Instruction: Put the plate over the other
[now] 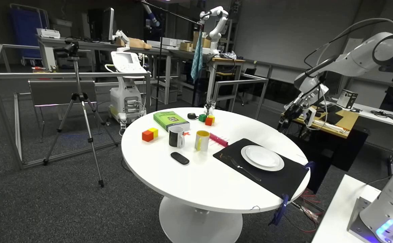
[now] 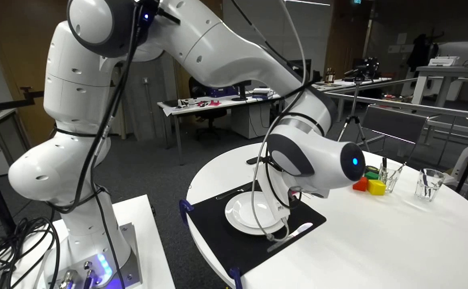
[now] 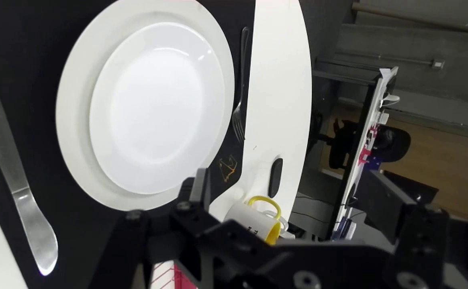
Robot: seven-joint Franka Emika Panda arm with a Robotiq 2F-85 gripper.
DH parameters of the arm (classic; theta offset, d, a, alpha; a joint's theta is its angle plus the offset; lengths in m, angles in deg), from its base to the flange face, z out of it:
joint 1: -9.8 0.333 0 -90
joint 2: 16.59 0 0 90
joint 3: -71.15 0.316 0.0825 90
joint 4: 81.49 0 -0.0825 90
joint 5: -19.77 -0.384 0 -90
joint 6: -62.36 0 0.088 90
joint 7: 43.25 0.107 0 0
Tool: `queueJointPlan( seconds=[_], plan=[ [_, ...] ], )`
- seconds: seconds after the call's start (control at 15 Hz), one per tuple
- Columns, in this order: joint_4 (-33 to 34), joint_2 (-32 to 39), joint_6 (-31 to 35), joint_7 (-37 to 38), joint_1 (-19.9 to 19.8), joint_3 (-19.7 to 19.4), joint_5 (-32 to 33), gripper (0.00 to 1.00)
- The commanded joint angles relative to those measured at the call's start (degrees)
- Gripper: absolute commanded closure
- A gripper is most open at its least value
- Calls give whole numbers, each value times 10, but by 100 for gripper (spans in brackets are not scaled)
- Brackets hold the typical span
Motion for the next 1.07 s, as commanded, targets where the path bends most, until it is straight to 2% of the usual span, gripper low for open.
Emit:
queueJointPlan(
  seconds=[0.0, 0.4, 1.0],
  plan=[
    [-67, -97, 30, -26, 23, -18, 31, 0],
    [-127, -205, 111, -22, 56, -19, 82, 0],
    [-208, -307, 307, 23, 118, -2, 161, 0]
  ],
)
